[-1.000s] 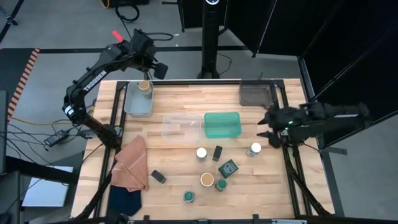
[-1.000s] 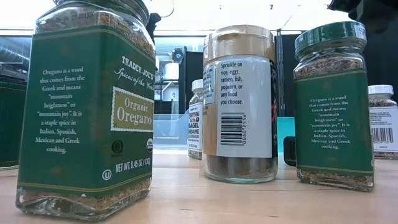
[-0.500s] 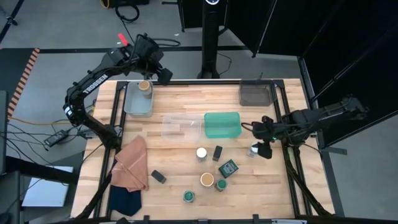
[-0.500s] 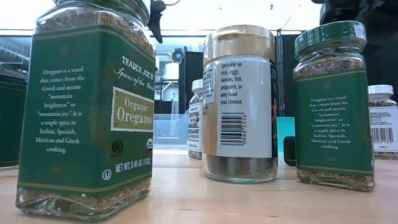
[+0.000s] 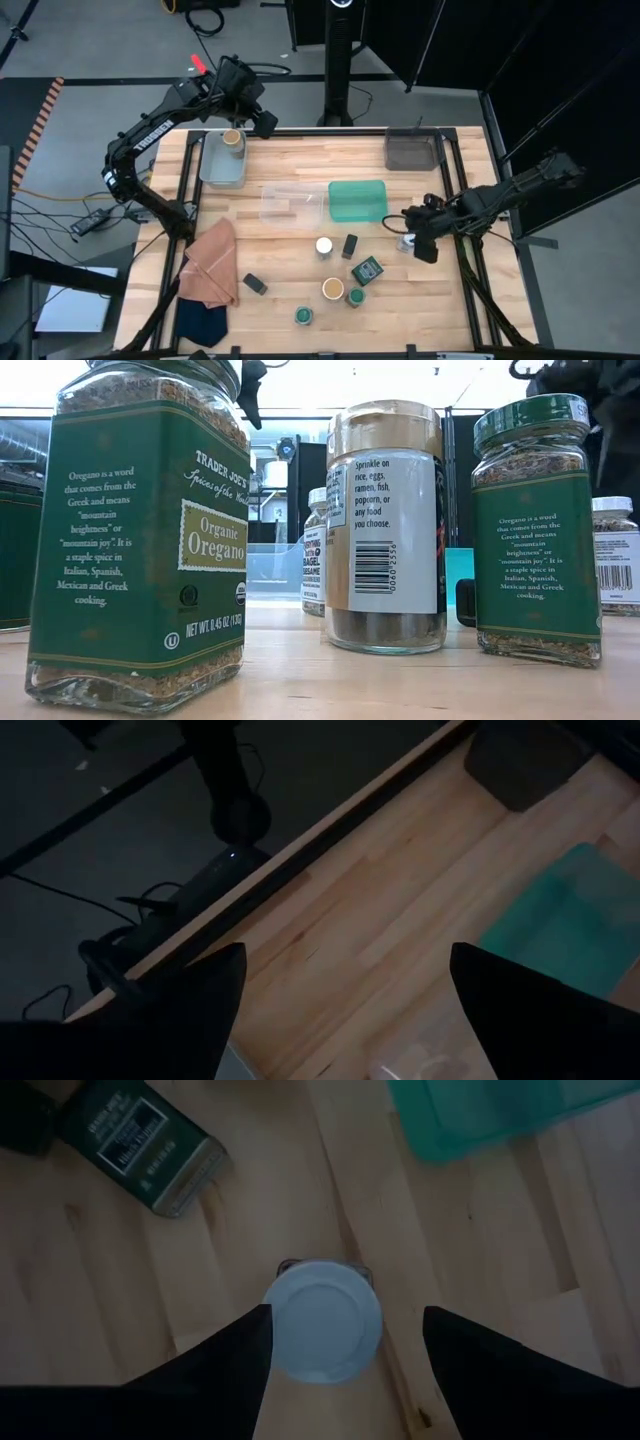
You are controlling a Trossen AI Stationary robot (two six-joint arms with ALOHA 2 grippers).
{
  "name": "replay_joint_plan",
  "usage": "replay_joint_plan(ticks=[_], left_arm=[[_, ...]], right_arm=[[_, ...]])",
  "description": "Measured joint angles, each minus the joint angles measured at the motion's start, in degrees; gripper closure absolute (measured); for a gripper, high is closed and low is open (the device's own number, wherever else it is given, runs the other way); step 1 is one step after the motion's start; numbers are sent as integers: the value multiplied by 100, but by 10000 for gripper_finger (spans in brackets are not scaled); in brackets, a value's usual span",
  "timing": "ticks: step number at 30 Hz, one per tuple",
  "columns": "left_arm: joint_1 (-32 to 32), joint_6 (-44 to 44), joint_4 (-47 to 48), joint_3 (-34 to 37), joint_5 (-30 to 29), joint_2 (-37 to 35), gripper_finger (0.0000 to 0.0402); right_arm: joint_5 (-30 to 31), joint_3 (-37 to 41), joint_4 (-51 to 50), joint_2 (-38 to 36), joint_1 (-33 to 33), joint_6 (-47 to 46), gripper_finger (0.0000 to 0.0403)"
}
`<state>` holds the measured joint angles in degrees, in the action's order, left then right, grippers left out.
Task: Sort spices by type
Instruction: Put the right white seasoning bottle into the black bin
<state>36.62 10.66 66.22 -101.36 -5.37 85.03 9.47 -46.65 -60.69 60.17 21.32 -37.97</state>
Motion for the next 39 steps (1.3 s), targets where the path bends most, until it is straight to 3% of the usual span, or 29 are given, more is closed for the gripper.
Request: replay_joint_plan(ticks=[5, 15, 27, 39], left_arm=[[0, -16, -1, 0, -2, 0, 46], [0, -18, -3, 0, -2, 2, 46], [0, -18, -48, 0, -2, 2, 46], [0, -139, -48, 0, -2, 4, 46]], right_arm=[[-24, -16, 183, 261, -7, 1, 130], [-103, -11, 231, 306, -12, -249, 74], [-8, -657, -134, 313, -119, 161, 92], [-169, -391, -316, 415, -116, 153, 68]])
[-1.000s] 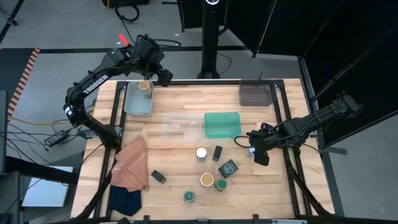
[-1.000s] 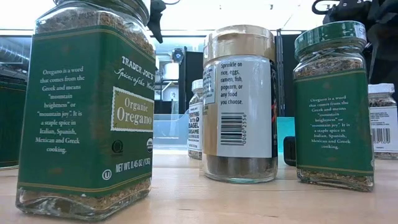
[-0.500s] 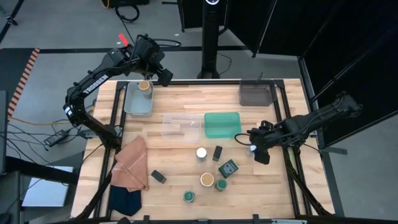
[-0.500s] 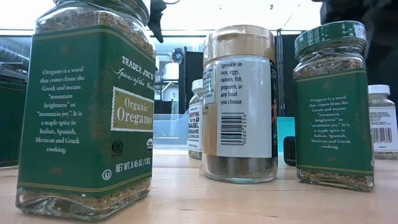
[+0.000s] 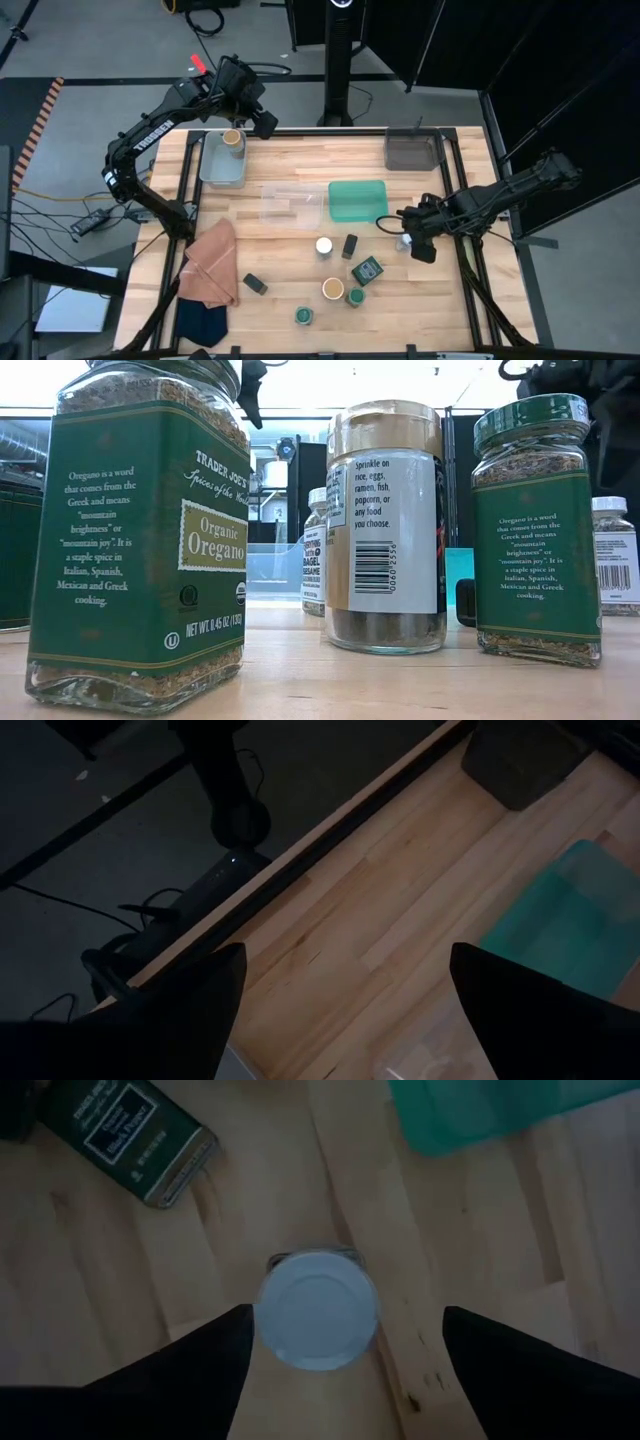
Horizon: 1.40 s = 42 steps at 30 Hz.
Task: Sort spices by type
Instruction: Put the right white seasoning bottle into the black bin
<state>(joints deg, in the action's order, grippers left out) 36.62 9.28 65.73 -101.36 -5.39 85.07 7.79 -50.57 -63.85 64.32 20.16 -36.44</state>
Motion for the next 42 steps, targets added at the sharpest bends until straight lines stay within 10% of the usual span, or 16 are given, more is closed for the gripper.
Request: replay_joint_plan(ticks=[17, 28, 42], left_arm=[[0, -137, 0, 0, -88, 0, 46], [0, -136, 0, 0, -180, 0, 46], [1, -113, 0, 0, -186, 0, 46]], right_arm=[[-8, 0, 216, 895, -5, 227, 72], [-52, -9, 166, 1179, -120, 104, 195], [7, -329, 38, 826, -527, -25, 195]])
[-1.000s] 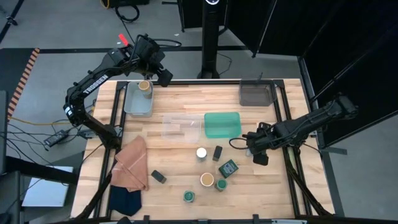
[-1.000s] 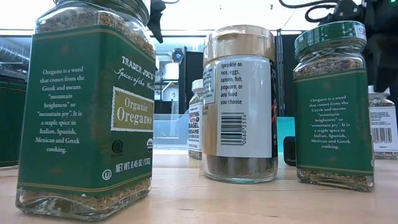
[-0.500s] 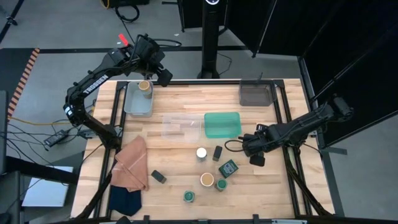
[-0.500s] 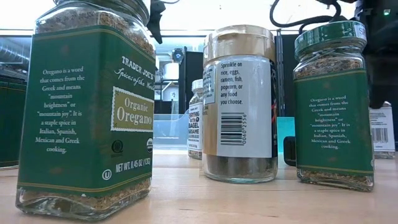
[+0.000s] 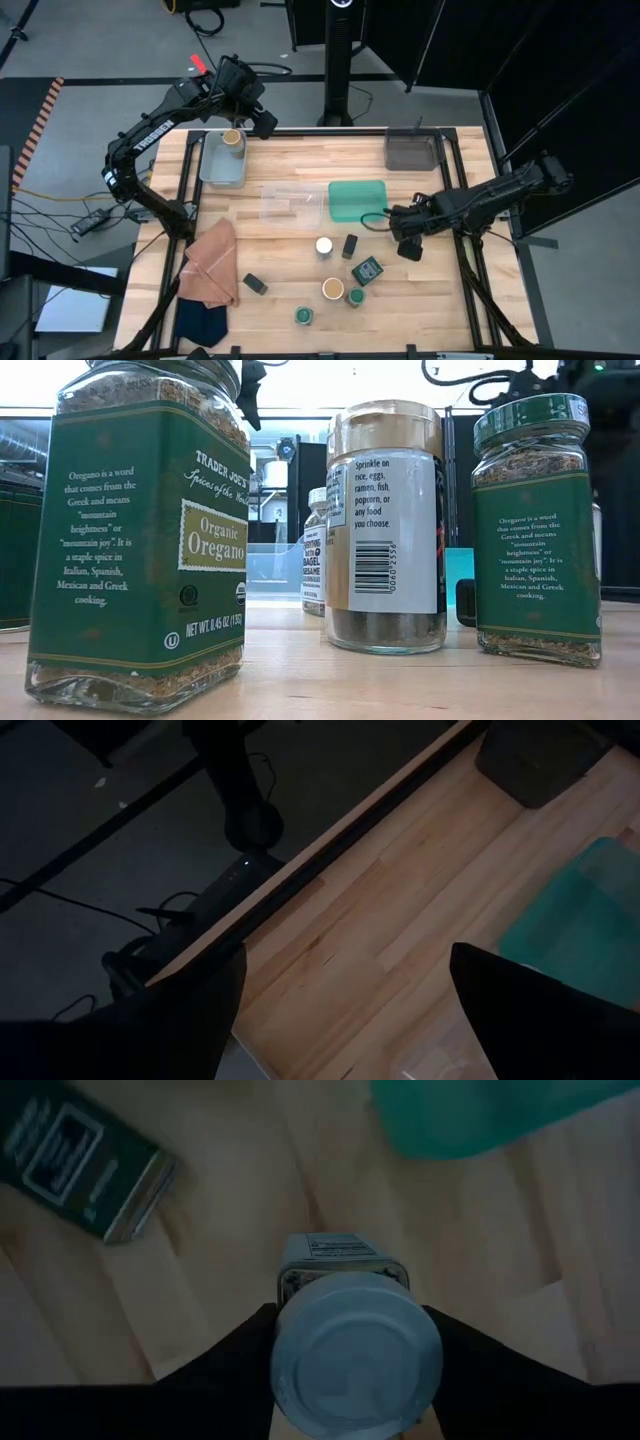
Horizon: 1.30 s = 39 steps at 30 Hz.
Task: Sort spices by type
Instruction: Put the right white seasoning bottle into the black bin
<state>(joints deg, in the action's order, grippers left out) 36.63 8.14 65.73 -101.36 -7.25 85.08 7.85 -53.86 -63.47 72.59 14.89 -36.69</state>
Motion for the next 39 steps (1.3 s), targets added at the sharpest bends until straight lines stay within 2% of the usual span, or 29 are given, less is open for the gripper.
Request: replay_joint_plan(ticks=[4, 9, 13, 17, 23, 28, 34, 39], left_arm=[[1, 2, 0, 0, 0, 0, 46], [-1, 4, 2, 0, 0, 0, 46], [1, 4, 2, 0, 0, 0, 46], [0, 3, 2, 0, -4, 0, 46], [1, 2, 2, 0, -11, 0, 46], [1, 4, 2, 0, -13, 0, 46], [1, 43, 2, 0, -39, 0, 46], [1, 116, 1, 0, -137, 0, 46]], right_arm=[[191, -337, -450, -215, -345, 40, 195], [776, -836, -1106, -468, -948, 219, 195], [1282, -1141, -1265, -583, -1731, 405, 195], [1507, -1295, -1187, -564, -2685, 814, 195], [1481, -1319, -236, -300, -4074, 1614, 195], [1085, -1322, 384, 101, -5048, 2117, 195], [997, -1322, 596, 787, -5784, 2473, 195], [821, -1323, 1038, 1316, -6118, 2626, 195]])
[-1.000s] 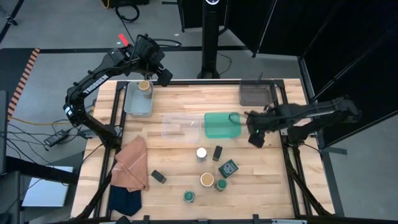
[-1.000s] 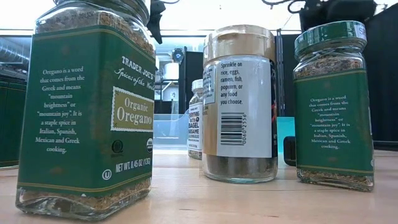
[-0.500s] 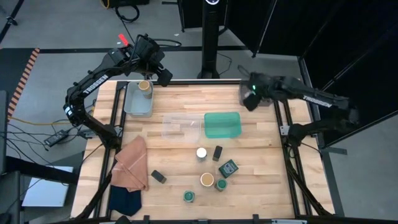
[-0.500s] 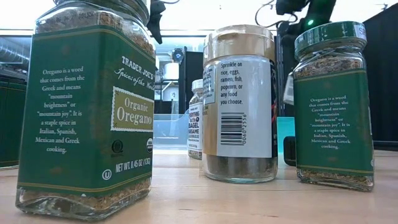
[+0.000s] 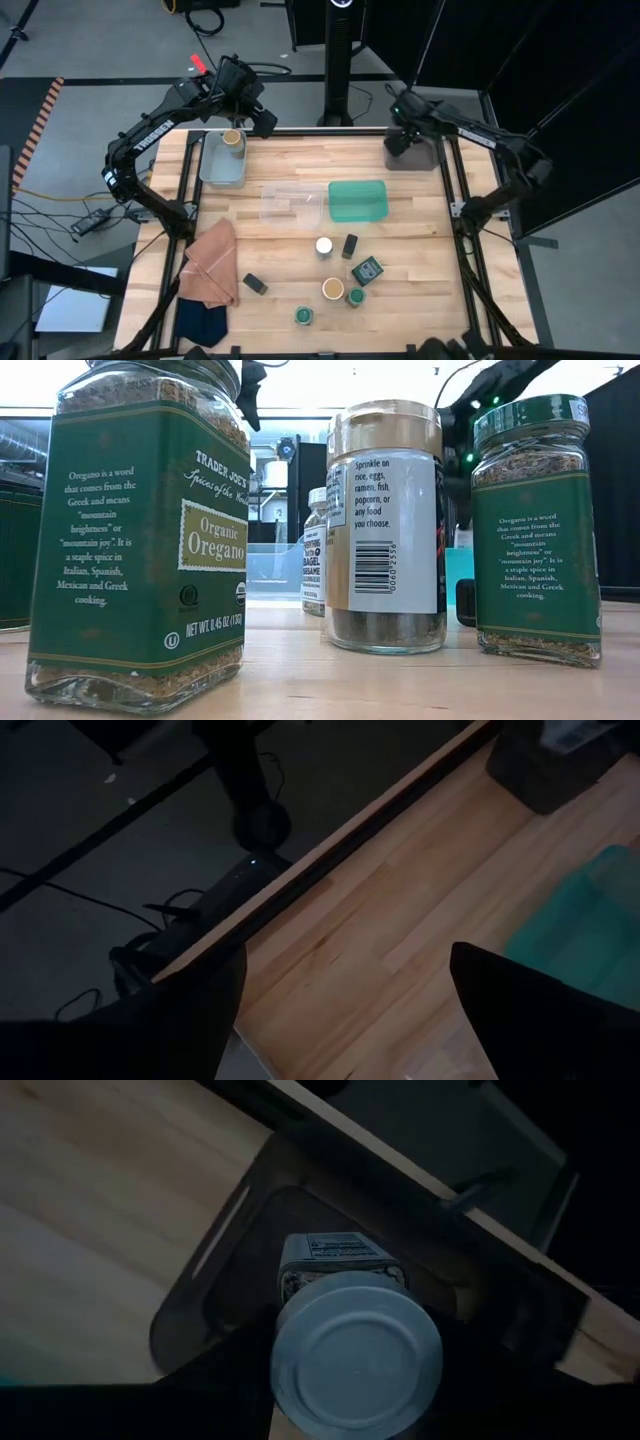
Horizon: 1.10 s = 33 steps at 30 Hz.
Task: Sort spices by type
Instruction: Put the right white seasoning bottle into the black bin, then put the bottom right green seasoning can into the green bin
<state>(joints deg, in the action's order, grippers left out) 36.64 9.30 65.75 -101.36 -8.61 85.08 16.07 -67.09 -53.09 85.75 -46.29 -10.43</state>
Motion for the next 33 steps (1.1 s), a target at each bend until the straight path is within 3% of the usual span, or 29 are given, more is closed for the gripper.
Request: replay_joint_plan(ticks=[8, 14, 20, 25, 33], left_arm=[[0, 30, -1, 0, -95, 0, 46], [0, 35, -1, 0, -99, 0, 46], [0, 35, -4, 0, -121, 0, 46], [0, 35, -7, 0, -122, 0, 46], [0, 11, -10, 0, -124, 0, 46]], right_arm=[[-357, 0, 465, 737, -288, 8, 195], [-347, -13, 659, 865, -307, 14, 193], [-391, -103, 679, 766, -329, 12, 82], [-425, -456, 278, 766, -306, 167, 42], [-414, -1911, -1223, 764, 106, 1051, 61]])
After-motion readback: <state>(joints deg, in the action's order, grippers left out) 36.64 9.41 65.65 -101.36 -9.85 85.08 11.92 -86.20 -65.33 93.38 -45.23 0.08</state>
